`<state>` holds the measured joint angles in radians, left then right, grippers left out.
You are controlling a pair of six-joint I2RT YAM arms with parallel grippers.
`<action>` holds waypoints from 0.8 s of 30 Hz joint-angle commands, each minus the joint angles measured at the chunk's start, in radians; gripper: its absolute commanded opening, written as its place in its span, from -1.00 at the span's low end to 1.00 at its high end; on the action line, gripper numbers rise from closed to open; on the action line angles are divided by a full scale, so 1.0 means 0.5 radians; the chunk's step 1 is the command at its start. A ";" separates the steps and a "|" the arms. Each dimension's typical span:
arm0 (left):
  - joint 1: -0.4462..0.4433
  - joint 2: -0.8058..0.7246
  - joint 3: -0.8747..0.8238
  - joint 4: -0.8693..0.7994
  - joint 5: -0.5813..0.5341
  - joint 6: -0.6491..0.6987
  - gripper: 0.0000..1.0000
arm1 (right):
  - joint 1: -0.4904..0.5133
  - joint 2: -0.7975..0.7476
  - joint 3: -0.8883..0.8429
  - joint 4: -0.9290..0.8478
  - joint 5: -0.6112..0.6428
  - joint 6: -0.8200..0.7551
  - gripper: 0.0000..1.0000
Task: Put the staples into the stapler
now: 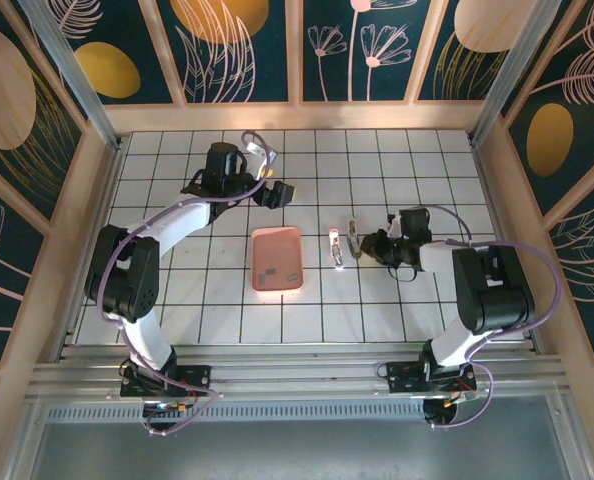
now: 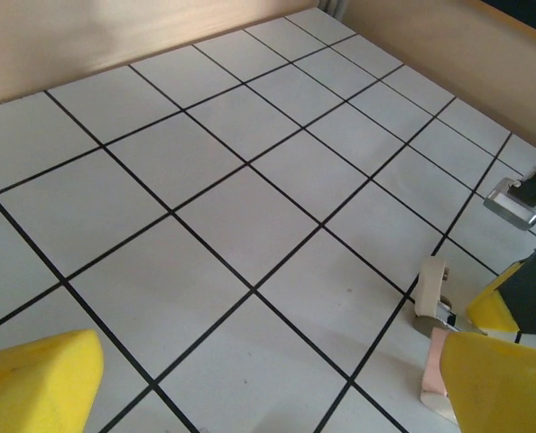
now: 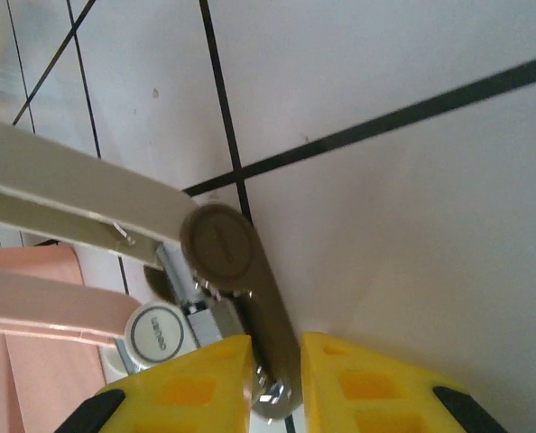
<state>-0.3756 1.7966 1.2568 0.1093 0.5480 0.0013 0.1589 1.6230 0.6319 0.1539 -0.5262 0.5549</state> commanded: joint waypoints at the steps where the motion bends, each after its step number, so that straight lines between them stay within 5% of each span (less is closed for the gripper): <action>1: -0.010 0.055 0.091 -0.092 -0.029 -0.030 0.91 | 0.002 0.071 0.064 0.091 -0.073 -0.051 -0.59; 24: -0.017 0.166 0.248 -0.197 -0.014 -0.013 0.90 | -0.030 0.012 0.066 0.160 -0.263 0.057 -0.59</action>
<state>-0.3801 1.8603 1.3510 0.0235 0.5377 -0.0051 0.1474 1.6222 0.6548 0.2142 -0.6300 0.5766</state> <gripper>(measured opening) 0.949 0.203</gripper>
